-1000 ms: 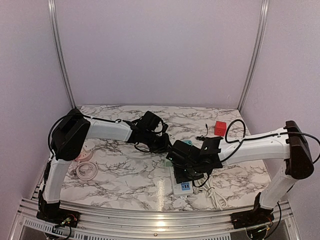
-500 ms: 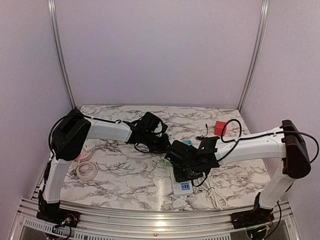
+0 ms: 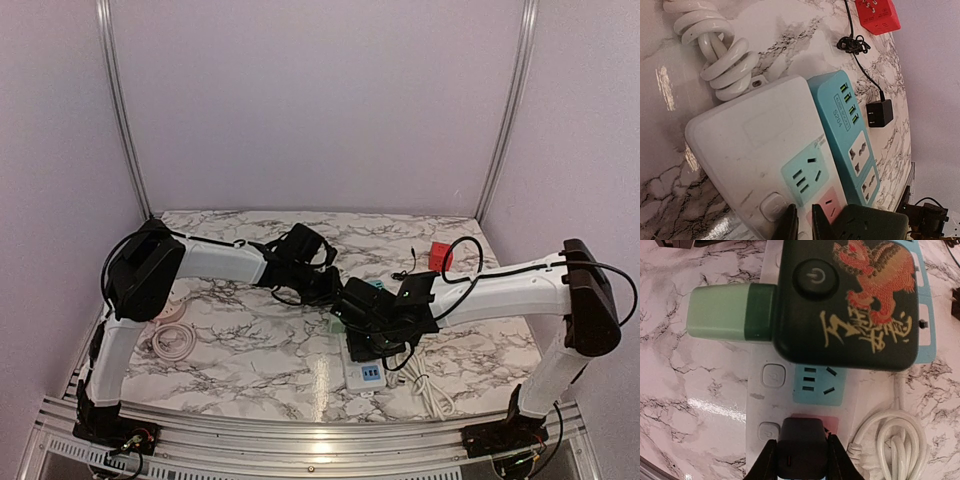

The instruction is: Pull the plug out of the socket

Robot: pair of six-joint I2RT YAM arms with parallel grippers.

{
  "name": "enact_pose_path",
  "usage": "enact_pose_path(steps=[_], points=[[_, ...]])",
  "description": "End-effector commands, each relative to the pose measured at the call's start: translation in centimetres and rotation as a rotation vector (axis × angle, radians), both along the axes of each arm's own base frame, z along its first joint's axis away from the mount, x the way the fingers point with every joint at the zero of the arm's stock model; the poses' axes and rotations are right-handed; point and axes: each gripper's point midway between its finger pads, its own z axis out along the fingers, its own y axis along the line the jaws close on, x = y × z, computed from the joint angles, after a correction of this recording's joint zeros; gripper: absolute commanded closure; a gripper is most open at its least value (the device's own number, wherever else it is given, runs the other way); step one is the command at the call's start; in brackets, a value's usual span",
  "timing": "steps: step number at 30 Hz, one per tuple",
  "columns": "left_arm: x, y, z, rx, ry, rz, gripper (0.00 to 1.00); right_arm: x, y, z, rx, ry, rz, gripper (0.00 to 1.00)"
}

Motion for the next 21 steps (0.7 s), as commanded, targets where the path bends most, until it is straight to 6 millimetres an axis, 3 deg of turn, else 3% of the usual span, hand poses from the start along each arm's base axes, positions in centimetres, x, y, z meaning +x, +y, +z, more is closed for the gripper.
enact_pose_path(steps=[1,7,21], points=[[-1.1,2.4,-6.4,0.184,0.083,0.024,0.87,1.0,0.4,0.2,0.014,-0.028,0.006,0.89],[-1.2,3.1,-8.1,0.245,0.088,0.027,0.9,1.6,0.3,1.6,0.019,-0.057,-0.002,0.95],[-1.6,4.2,-10.1,0.31,0.098,0.026,0.91,2.3,-1.2,2.8,0.083,-0.06,-0.049,0.96]])
